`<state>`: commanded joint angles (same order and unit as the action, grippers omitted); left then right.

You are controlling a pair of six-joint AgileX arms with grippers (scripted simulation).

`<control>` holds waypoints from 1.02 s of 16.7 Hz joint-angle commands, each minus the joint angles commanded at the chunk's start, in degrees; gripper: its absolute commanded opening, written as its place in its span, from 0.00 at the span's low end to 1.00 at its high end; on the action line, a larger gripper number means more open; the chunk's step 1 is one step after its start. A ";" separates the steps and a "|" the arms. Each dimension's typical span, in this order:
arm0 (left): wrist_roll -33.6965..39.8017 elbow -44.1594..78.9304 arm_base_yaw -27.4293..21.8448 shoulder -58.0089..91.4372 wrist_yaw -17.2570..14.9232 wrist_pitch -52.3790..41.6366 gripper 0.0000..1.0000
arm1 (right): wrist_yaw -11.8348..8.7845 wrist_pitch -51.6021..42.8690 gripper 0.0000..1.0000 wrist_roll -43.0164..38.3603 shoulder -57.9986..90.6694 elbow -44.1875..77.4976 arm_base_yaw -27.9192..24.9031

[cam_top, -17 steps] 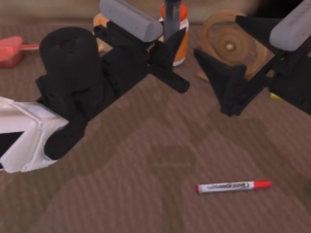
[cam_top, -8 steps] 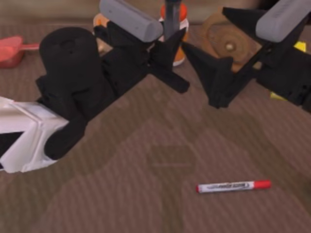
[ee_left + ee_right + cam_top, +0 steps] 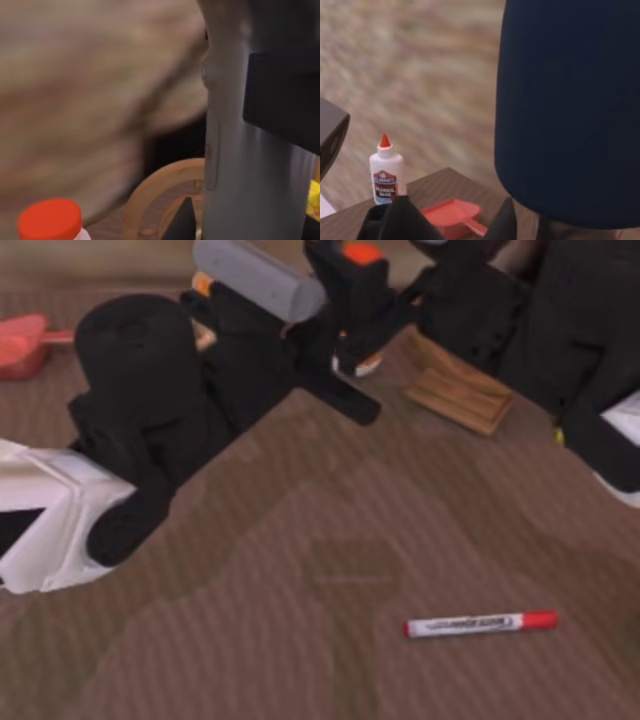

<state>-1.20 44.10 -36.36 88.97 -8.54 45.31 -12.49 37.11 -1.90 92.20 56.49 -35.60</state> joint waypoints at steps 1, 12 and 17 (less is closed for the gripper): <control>0.00 0.00 0.00 0.00 0.00 0.00 0.00 | 0.22 0.09 1.00 0.00 0.71 0.70 -0.22; 0.00 0.00 0.00 0.00 0.00 0.00 0.00 | 0.26 0.10 0.47 0.00 0.84 0.82 -0.26; 0.00 0.00 0.00 0.00 0.00 0.00 0.00 | 0.26 0.10 0.10 0.00 0.84 0.82 -0.26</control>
<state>-1.20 44.10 -36.36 88.97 -8.54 45.31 -12.23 37.21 -1.89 93.04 57.32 -35.85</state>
